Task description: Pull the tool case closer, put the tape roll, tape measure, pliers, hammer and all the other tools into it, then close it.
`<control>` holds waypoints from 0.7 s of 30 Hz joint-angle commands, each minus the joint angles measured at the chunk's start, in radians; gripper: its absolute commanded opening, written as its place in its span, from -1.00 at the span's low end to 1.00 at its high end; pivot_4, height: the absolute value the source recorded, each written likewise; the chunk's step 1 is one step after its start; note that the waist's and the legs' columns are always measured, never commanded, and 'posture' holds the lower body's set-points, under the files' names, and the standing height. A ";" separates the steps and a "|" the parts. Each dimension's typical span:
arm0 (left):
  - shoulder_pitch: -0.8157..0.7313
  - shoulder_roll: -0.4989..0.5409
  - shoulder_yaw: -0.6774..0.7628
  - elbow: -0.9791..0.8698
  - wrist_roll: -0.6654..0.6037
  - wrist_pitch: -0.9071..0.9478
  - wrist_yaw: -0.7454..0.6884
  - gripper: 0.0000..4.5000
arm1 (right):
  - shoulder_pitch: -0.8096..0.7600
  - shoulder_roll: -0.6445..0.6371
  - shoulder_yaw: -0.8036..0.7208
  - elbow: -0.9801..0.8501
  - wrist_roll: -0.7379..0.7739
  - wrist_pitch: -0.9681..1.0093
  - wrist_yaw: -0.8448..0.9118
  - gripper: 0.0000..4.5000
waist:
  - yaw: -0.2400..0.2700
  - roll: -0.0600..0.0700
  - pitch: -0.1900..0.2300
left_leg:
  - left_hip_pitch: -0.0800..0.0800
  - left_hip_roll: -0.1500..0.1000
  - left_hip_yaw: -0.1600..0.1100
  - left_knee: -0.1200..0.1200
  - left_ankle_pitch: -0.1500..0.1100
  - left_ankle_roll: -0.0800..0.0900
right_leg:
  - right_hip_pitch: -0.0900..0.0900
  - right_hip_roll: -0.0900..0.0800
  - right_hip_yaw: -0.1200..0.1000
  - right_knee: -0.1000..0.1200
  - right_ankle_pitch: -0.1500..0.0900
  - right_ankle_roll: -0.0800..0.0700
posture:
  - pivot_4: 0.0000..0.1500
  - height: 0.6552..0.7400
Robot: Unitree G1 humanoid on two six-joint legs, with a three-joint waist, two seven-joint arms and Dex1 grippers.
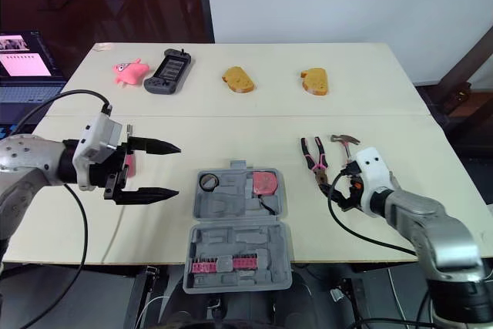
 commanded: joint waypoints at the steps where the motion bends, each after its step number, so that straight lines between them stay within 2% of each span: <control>1: 0.026 0.026 0.067 -0.050 -0.029 0.015 0.021 1.00 | -0.049 0.030 0.026 0.055 -0.040 -0.065 -0.004 0.98 | 0.001 0.000 0.000 | 0.000 0.000 0.000 0.000 0.000 0.000 | 0.000 0.000 0.000 0.000 0.000 0.000 | 1.00 0.50; 8: 0.063 0.036 0.098 -0.087 -0.047 0.031 0.051 1.00 | -0.100 0.086 0.085 0.158 -0.097 -0.118 -0.010 0.98 | 0.000 0.000 0.000 | 0.000 0.000 0.001 0.000 0.000 -0.001 | 0.000 0.000 0.000 0.001 0.000 0.000 | 1.00 0.50; 11: 0.066 0.040 0.106 -0.097 -0.052 0.035 0.060 1.00 | -0.107 0.102 0.088 0.181 -0.115 -0.130 -0.020 0.66 | 0.000 0.000 0.000 | 0.000 0.000 0.001 0.000 0.001 -0.001 | 0.000 0.000 0.000 0.001 0.000 0.000 | 1.00 0.50; 13: 0.058 0.039 0.113 -0.099 -0.066 0.044 0.070 1.00 | -0.103 0.104 0.094 0.180 -0.129 -0.136 -0.026 0.28 | 0.000 0.000 0.000 | 0.000 0.000 0.001 0.000 0.001 -0.001 | 0.000 0.000 0.000 0.001 0.000 0.000 | 1.00 0.50; 21: 0.047 0.046 0.100 -0.089 -0.070 0.039 0.071 1.00 | -0.100 0.148 0.069 0.191 -0.132 -0.149 -0.058 0.28 | -0.005 0.000 0.000 | 0.000 0.000 0.001 0.000 0.001 -0.001 | 0.000 0.000 0.000 0.002 0.000 0.000 | 1.00 0.50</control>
